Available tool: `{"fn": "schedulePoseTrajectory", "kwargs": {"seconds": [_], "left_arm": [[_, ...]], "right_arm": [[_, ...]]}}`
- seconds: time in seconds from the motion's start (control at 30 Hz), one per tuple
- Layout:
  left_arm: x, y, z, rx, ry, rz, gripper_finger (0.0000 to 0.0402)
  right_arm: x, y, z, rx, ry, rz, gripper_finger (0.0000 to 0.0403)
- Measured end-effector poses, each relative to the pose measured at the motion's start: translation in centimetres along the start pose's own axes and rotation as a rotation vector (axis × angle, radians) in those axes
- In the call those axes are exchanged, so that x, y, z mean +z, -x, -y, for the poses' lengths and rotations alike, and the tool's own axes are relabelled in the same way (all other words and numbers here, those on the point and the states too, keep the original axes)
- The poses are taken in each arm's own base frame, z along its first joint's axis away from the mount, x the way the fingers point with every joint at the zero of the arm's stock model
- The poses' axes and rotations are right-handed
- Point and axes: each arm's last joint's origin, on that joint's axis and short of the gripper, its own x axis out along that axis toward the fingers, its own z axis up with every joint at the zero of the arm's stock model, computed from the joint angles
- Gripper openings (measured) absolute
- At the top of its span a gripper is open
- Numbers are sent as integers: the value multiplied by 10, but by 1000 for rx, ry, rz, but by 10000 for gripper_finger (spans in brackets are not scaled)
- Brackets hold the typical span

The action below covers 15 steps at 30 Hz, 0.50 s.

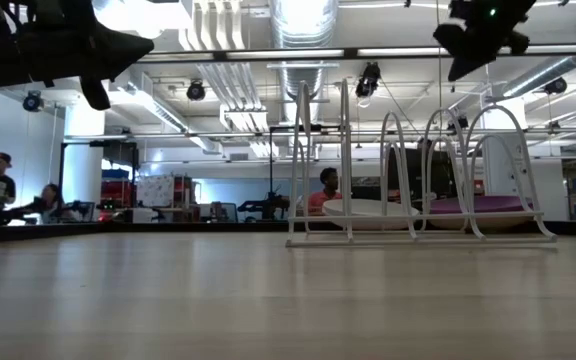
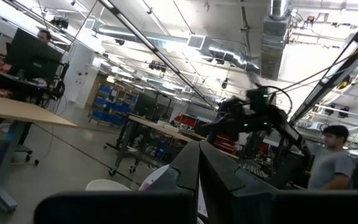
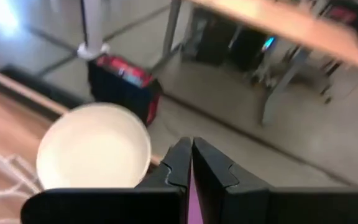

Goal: Sort dishes
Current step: Move the white dish rack to the left

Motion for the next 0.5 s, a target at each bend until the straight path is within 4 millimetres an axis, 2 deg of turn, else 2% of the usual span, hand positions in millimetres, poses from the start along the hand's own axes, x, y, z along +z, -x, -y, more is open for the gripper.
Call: {"fn": "schedulePoseTrajectory", "kwargs": {"seconds": [0.1, 0.23, 0.5], "left_arm": [[0, 0, 0, 0, 0, 0, 0], [0, 0, 0, 0, 0, 0, 0], [-1, 0, 0, 0, -3, -6, 0]], "right_arm": [[-1, -24, 6, 11, -8, -84, 9], [-3, -53, 15, -57, -6, -158, 9], [-15, -104, 14, -107, 8, -323, 8]]}}
